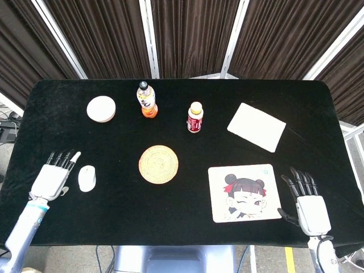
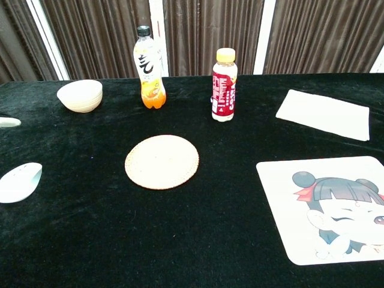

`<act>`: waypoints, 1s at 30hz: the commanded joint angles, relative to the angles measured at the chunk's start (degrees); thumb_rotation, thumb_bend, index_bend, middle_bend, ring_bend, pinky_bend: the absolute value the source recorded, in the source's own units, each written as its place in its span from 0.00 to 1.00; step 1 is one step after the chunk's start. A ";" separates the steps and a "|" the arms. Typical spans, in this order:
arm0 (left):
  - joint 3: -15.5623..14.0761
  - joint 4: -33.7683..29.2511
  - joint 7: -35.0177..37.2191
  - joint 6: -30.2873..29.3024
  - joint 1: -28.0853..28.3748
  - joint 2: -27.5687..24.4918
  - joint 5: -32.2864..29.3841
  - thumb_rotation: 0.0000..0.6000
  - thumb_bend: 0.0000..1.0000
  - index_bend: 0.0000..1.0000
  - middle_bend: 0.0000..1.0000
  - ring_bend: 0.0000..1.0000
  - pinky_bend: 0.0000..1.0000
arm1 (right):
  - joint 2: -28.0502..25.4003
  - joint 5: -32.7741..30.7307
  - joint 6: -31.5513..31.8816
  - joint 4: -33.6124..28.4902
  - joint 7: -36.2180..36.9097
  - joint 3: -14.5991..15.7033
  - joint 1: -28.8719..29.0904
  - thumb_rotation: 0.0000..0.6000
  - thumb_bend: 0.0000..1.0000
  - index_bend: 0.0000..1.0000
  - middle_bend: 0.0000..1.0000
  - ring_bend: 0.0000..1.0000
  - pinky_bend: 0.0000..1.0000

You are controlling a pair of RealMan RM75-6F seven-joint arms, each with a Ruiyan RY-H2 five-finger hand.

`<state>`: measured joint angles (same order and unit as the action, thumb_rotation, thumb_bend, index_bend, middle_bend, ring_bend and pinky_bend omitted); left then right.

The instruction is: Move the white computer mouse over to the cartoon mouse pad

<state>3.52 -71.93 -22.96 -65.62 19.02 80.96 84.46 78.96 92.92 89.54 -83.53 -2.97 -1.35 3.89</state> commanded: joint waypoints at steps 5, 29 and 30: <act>0.40 2.19 -1.34 2.79 2.60 2.91 -1.33 1.00 0.00 0.00 0.00 0.00 0.00 | 0.07 0.06 0.28 0.34 0.70 -0.16 0.02 1.00 0.14 0.15 0.00 0.00 0.00; -0.07 -0.09 -6.93 7.82 6.45 5.89 -6.12 1.00 0.01 0.31 0.00 0.00 0.00 | 0.07 -0.05 0.95 0.45 1.87 -0.57 -0.04 1.00 0.14 0.15 0.00 0.00 0.00; -0.14 -0.10 -7.01 7.98 6.47 5.95 -6.34 1.00 0.01 0.31 0.00 0.00 0.00 | 0.07 -0.05 0.98 0.45 1.88 -0.59 -0.04 1.00 0.14 0.15 0.00 0.00 0.00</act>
<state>3.43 -71.98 -29.90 -57.73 25.44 86.85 78.22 79.03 92.88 90.52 -83.08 -1.09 -1.94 3.85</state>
